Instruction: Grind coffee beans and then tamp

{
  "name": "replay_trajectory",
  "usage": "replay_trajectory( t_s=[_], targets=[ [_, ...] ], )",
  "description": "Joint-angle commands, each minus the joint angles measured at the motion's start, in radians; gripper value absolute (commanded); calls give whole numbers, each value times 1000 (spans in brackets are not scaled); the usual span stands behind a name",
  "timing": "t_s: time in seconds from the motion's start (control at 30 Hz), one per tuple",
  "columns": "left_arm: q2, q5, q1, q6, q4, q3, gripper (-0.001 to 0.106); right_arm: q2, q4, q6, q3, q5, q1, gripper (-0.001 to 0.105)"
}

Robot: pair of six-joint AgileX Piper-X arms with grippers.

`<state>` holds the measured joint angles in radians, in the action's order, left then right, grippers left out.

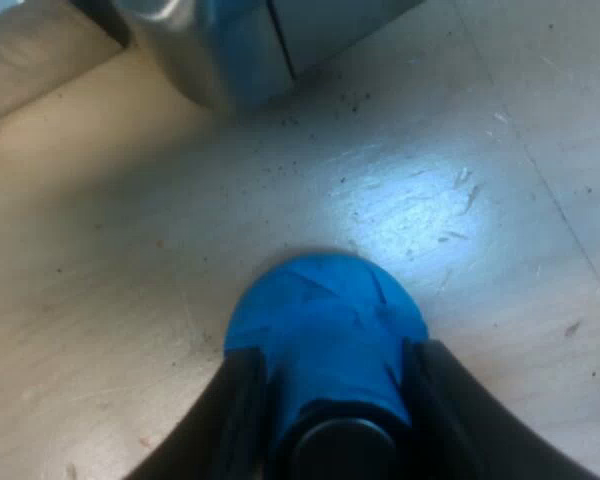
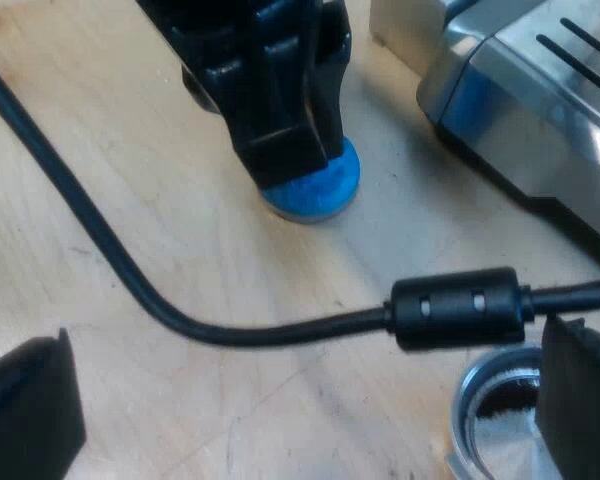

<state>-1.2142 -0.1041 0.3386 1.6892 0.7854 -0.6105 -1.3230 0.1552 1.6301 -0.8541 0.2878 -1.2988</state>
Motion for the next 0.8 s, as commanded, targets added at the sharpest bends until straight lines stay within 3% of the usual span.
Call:
replay_trajectory(
  t_s=[0.03,0.33,0.5,0.6,0.8],
  targets=[
    [3,-2,1,-18,29,-7,0,37,87,6,-7,6,1,93],
    [70,-7,1,-20,49,-7,0,149,227,6,11,113,1,93],
    [129,-96,1,-20,49,-7,0,191,185,6,86,119,1,93],
    [155,-119,1,-20,49,-7,0,236,64,6,209,119,1,93],
    [165,-125,13,-20,107,-59,0,241,-162,58,324,115,1,93]
  ],
)
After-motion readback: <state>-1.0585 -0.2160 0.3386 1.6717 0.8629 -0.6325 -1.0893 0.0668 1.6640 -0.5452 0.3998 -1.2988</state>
